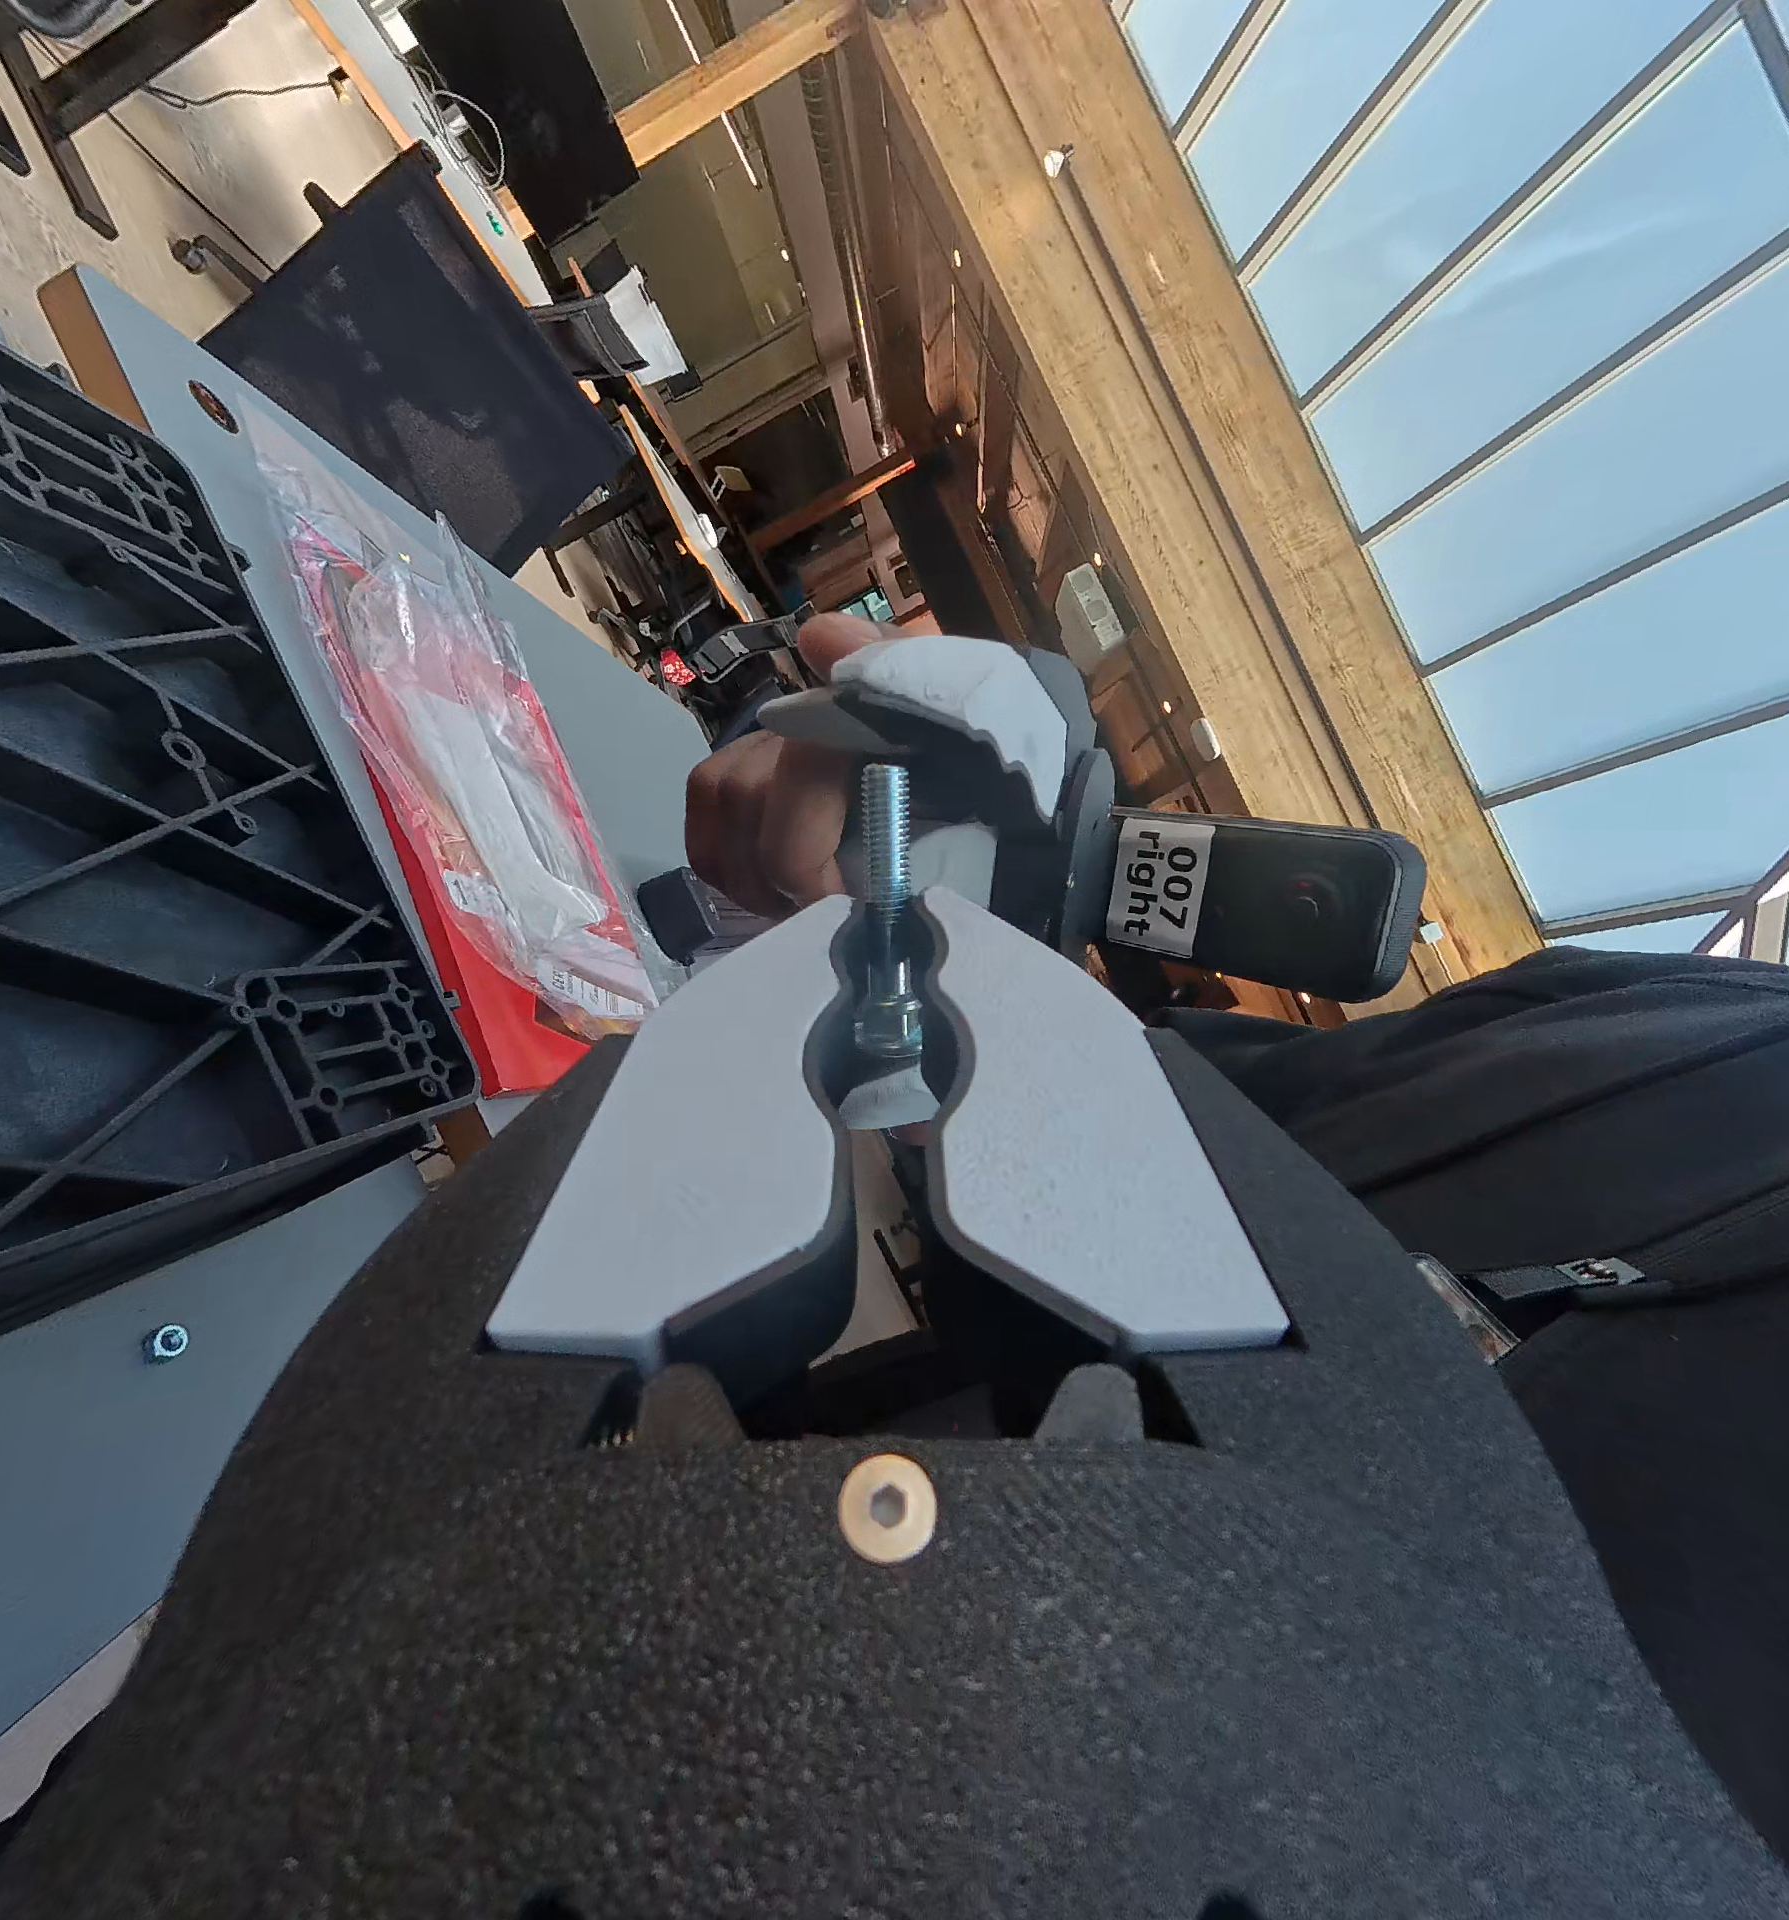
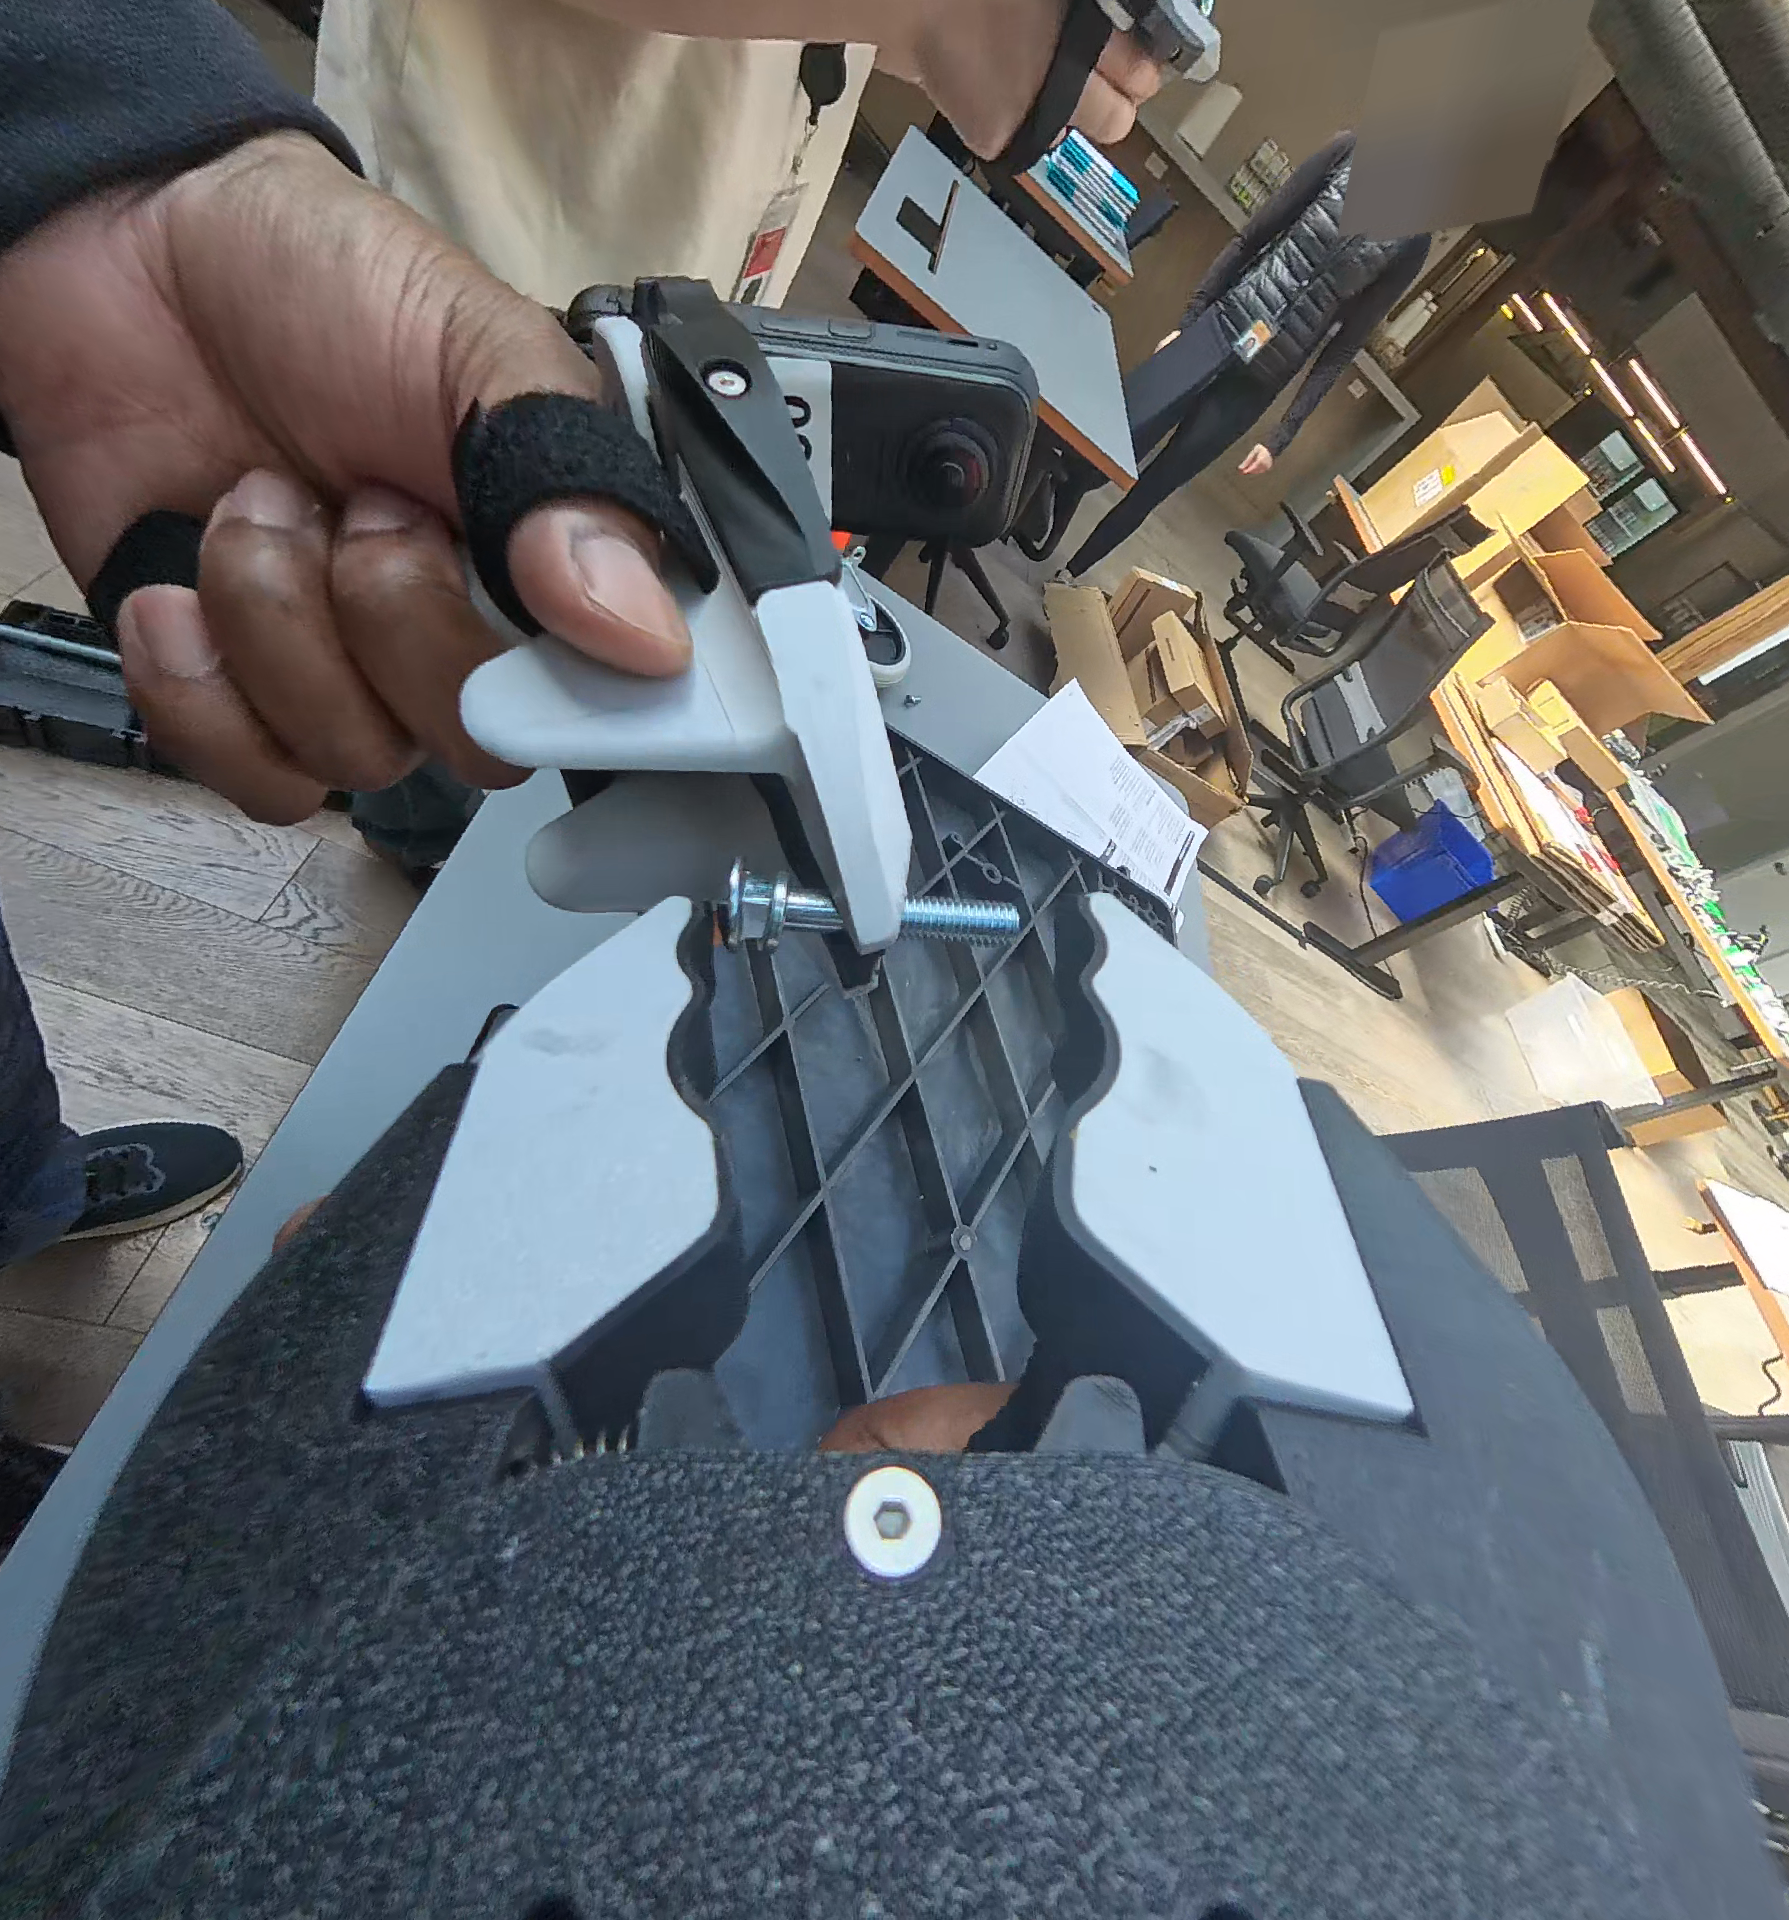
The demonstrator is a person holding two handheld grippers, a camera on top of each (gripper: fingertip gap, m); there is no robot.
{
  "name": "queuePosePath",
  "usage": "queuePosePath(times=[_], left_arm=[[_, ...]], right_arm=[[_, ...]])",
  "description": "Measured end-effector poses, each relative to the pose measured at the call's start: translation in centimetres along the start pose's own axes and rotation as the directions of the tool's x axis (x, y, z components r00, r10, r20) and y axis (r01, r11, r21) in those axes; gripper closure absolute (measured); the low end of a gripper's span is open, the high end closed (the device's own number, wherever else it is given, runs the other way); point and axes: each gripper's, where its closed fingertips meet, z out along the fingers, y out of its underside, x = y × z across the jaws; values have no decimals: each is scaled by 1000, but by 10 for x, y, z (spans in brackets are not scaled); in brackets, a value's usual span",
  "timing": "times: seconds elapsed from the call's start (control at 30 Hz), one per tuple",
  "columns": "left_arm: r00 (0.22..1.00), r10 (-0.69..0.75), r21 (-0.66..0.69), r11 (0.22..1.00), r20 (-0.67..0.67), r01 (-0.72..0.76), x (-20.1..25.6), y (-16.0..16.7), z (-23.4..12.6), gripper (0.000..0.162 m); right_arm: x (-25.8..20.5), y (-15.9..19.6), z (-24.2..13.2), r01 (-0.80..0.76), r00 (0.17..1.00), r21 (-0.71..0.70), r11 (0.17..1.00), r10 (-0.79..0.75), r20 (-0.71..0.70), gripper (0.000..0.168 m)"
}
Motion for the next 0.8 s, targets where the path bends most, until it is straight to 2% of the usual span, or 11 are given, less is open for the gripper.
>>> queuePosePath(times=[0.1,0.8], left_arm=[[1000,-3,6,1000,1,3,-1,-2,-3,156],[997,60,-101,993,41,-56,-12,-7,-8,152]], right_arm=[[-2,1,6,19,1000,-10,1000,-19,11,114],[12,10,10,121,986,-95,988,-131,-104,115]])
